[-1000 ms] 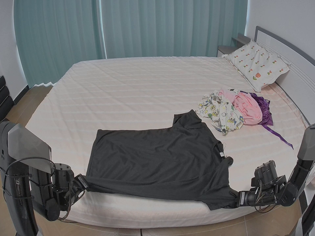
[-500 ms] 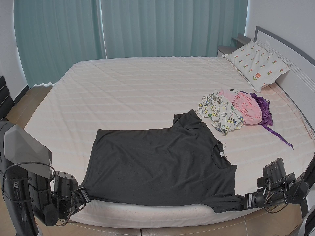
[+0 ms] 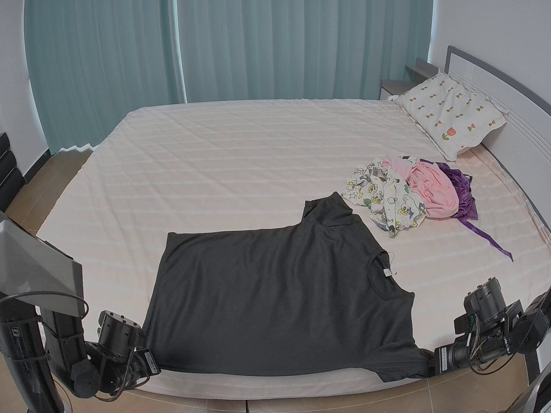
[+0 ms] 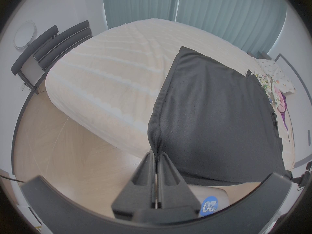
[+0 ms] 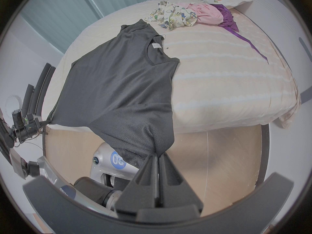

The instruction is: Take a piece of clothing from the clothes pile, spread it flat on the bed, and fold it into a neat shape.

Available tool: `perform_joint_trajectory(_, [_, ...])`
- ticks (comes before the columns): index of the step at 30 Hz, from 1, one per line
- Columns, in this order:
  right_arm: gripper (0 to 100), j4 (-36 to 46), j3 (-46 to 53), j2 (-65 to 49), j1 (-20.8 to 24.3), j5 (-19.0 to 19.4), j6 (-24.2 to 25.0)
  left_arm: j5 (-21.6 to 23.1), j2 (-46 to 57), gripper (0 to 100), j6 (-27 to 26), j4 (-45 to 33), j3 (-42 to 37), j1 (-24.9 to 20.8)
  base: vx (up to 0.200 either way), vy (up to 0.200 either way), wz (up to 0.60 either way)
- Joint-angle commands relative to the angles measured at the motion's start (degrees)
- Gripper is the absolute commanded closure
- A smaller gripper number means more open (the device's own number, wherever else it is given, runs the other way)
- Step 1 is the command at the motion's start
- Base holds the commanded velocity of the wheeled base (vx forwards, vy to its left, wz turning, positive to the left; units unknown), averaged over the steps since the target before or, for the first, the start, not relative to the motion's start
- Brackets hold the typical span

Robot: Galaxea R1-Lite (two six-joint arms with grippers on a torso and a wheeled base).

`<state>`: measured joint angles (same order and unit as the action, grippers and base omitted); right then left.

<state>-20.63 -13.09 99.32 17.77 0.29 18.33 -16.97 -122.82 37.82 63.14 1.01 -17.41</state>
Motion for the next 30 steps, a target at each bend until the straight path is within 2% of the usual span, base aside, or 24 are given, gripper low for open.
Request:
perform_joint_trajectory(1, [100, 2.17, -0.27, -0.88, 0.07, -0.12, -1.28, -0.08, 1.62, 100, 0.15, -2.58, -0.92, -0.96, 0.0, 0.0, 0.0])
perform_joint_trajectory(3, [100, 2.26, -0.27, -0.88, 0.07, -0.12, -1.37, -0.08, 1.71, 100, 0.15, -2.67, -0.92, -1.05, 0.0, 0.0, 0.0])
perform_joint_trajectory(8, [100, 2.87, -4.4, -2.11, -0.02, 0.06, -1.55, 0.01, 5.84, 100, 0.51, -8.73, -0.92, -2.1, 0.0, 0.0, 0.0])
perform_joint_trajectory(14, [100, 4.19, -10.37, -2.2, -0.02, 0.5, -0.93, 0.36, 9.79, 100, 0.59, -5.92, 1.01, -0.96, 0.0, 0.0, 0.0])
perform_joint_trajectory(22, [100, 4.37, -16.0, -0.79, -0.55, 0.5, -0.4, 0.36, 9.35, 100, 0.51, -4.69, 6.63, 2.38, 0.0, 0.0, 0.0])
perform_joint_trajectory(30, [100, 4.1, -20.92, 3.16, -1.07, 0.5, -0.4, 0.36, 4.96, 100, 0.51, -4.69, 12.26, 3.17, 0.0, 0.0, 0.0])
